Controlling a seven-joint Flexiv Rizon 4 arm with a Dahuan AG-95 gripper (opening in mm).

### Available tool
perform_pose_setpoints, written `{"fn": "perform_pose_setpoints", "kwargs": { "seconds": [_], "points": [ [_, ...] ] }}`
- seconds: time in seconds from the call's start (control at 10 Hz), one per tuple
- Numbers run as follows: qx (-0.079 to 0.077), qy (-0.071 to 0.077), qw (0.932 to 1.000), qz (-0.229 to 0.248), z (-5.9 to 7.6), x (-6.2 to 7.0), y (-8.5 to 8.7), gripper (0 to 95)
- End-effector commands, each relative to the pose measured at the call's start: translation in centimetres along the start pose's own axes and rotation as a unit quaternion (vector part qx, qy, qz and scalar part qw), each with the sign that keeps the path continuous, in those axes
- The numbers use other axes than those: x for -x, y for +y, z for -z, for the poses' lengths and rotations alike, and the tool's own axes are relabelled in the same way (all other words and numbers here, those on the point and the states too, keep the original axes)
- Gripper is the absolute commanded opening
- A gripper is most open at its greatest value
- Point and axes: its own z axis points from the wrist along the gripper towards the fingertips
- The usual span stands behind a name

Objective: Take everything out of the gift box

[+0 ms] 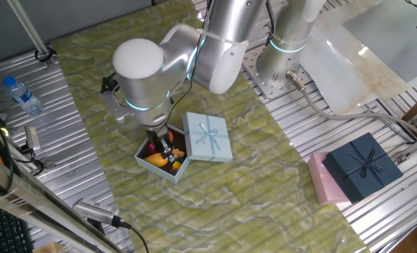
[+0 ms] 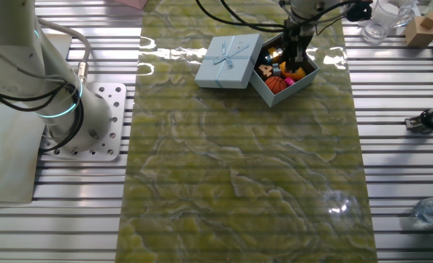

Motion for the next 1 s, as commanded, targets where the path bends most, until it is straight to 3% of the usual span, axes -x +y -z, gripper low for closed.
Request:
{"fn": "perform_pose_setpoints", "kwargs": {
  "seconds": [0.1, 0.6, 1.0],
  "points": [
    [0.001, 0.000, 1.0000, -0.001, 0.0, -0.1, 0.1, 38.0],
    [0.003, -0.003, 1.0000, 0.001, -0.7, -0.3, 0.0, 38.0],
    [0.006, -0.011, 0.9999, -0.004, -1.8, 0.4, 0.1, 38.0]
  ]
}}
